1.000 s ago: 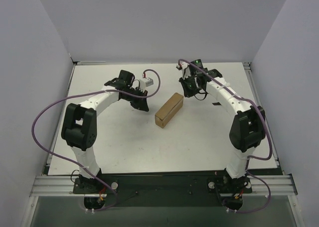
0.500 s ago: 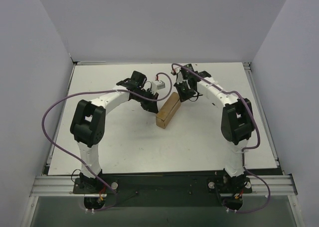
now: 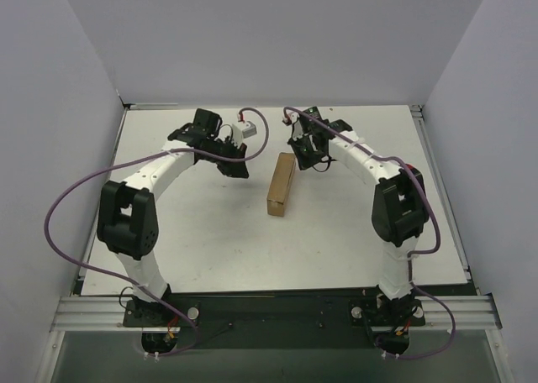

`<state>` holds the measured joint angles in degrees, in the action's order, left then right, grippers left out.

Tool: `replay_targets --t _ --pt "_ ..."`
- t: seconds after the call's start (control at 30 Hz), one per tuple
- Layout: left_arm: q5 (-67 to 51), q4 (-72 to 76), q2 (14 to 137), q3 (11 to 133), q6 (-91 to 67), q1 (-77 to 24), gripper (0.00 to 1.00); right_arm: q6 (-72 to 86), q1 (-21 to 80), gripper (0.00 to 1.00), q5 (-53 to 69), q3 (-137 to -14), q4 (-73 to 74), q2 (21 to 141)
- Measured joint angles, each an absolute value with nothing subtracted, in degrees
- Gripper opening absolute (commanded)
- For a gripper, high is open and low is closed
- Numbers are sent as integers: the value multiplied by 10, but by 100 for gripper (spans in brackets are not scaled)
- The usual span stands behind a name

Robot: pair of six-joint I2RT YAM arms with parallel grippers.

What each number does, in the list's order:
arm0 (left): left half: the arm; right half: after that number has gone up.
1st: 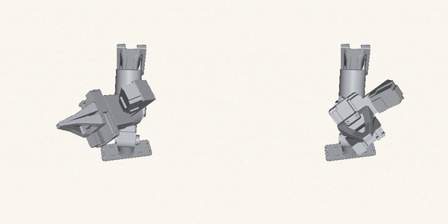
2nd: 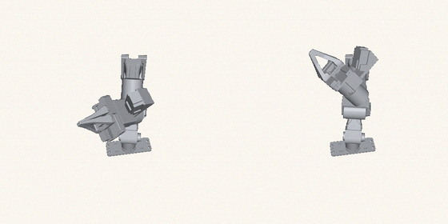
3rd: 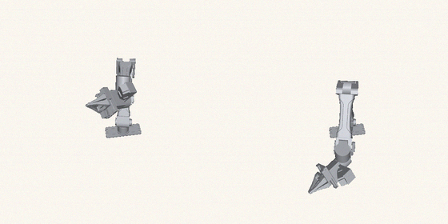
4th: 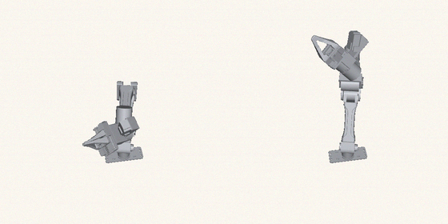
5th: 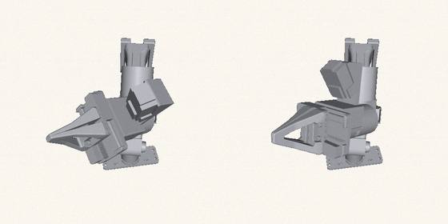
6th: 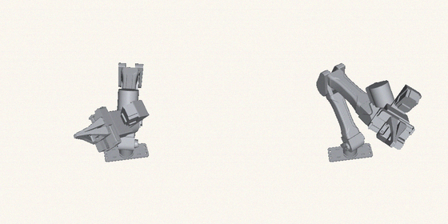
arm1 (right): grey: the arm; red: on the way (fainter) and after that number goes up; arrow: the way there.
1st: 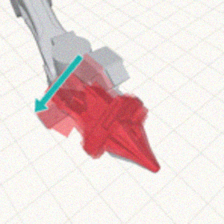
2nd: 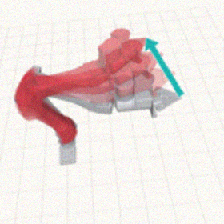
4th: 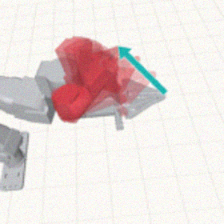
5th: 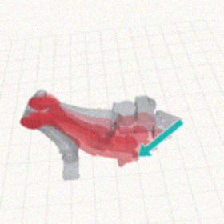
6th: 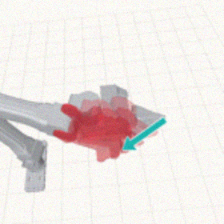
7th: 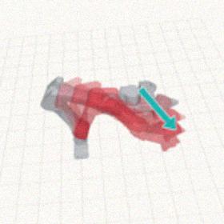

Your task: Unpack the express box

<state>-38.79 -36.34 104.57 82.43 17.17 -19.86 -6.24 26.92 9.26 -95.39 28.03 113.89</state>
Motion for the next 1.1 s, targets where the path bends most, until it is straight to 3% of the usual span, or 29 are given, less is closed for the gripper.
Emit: replay_targets --t 0.13,0.43,0.7,1.0,1.1 --pt "-397 -358 1040 881 170 -204 0 -63 264 0 86 -946 281 1117" --pt "-426 -328 1145 1002 166 -272 0 -66 247 0 71 -945 276 1086" --pt "-423 -327 1182 962 162 -286 0 -70 233 0 62 -913 275 1070" --pt "-409 -284 1138 849 147 -209 0 -71 233 0 64 -909 275 1070" --pt "-400 -289 1136 791 141 -173 19 -71 234 0 69 -909 275 1070"
